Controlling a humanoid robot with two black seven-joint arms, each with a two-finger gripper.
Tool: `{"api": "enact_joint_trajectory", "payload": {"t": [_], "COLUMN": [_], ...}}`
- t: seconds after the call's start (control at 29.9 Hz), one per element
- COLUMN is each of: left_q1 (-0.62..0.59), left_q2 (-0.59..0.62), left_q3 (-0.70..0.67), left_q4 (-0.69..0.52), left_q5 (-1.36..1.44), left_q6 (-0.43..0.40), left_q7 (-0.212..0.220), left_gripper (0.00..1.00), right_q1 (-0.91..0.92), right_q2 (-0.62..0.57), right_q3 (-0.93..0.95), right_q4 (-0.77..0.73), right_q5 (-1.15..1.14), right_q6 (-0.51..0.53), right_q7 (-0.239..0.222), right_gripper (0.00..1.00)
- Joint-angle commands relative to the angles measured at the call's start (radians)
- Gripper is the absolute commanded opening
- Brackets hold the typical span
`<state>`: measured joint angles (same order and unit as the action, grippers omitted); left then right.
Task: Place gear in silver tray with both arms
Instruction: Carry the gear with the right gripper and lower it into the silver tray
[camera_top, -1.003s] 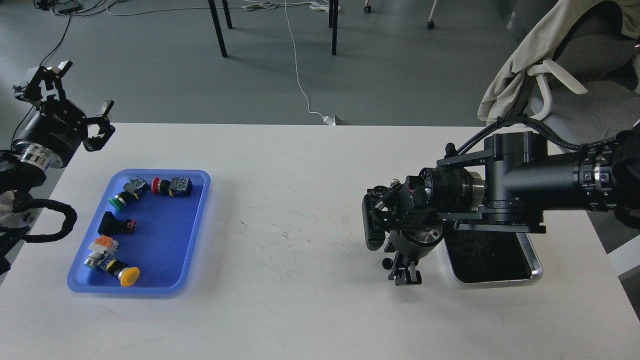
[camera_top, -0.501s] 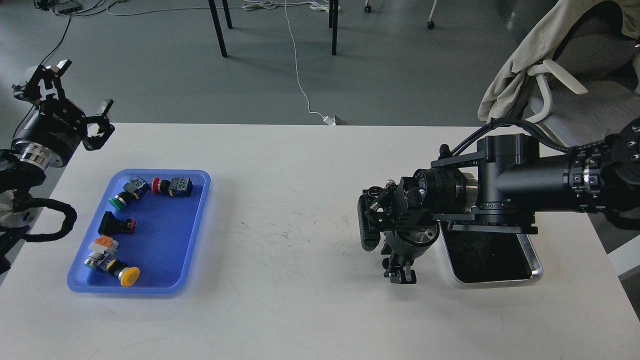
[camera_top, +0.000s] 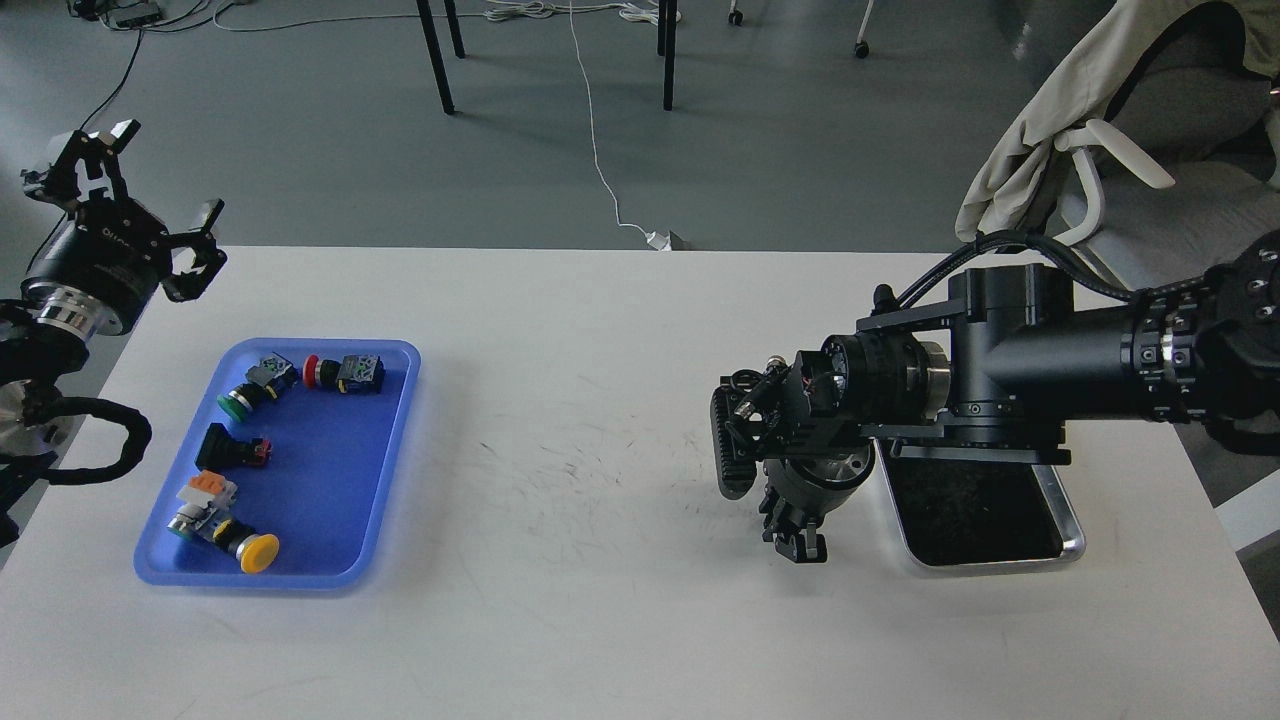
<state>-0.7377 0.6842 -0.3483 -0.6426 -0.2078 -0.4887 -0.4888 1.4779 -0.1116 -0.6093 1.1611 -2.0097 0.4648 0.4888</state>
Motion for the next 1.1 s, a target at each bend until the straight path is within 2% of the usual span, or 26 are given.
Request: {"api": "enact_joint_trajectory", "payload": {"t": [0.0, 0.33, 0.53, 0.7, 0.9, 1.07], "left_q1": [0.006, 0.009, 0.015, 0.015, 0.031, 0.035], "left_q2": [0.0, -0.008, -0.009, -0.009, -0.009, -0.008], "left_q3": [0.0, 0.003, 0.005, 0.008, 0.009, 0.009], "left_q4": [0.001, 0.009, 0.011, 0.011, 0.009, 0.009], "left_q5": [0.001, 0.002, 0.004, 0.007, 0.01, 0.011], "left_q6": [0.0, 0.0, 0.0, 0.0, 0.0, 0.0], "left_q7": [0.0, 0.0, 0.0, 0.0, 0.0, 0.0], "left_gripper": [0.99, 0.99, 0.99, 0.99, 0.99, 0.99], "right_q1": [0.001, 0.042, 0.088, 0.131, 0.116, 0.062], "right_q2": [0.0, -0.019, -0.131, -0.285, -0.433, -0.491], "right_q3": [-0.001, -0.001, 0.002, 0.005, 0.002, 0.0], "right_q4": [0.0, 0.002, 0.028, 0.06, 0.106, 0.103], "right_q5": [-0.001, 0.0, 0.0, 0.0, -0.012, -0.063], "right_q6": [0.0, 0.0, 0.0, -0.003, -0.001, -0.003], "right_q7": [0.0, 0.0, 0.0, 0.0, 0.0, 0.0], "right_gripper": [0.12, 0.01, 0.01, 0.01, 0.01, 0.01]}}
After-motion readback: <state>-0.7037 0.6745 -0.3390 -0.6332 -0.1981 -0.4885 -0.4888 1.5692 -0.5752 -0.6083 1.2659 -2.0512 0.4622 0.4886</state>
